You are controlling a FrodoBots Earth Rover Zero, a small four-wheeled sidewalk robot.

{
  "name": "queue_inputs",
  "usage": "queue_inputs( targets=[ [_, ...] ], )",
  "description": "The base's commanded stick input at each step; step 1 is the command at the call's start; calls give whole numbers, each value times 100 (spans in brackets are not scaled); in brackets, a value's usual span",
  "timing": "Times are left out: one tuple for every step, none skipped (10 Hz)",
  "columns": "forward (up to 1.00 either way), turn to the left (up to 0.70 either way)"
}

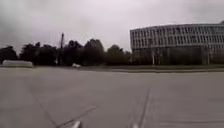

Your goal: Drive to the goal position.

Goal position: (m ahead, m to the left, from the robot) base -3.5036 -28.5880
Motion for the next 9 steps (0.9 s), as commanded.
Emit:
queue_inputs(
  targets=[
    [0,-69],
    [0,-69],
    [0,-69],
    [0,-69],
    [0,-69],
    [0,-69],
    [0,-69],
    [0,-69],
    [0,-69]
  ],
)
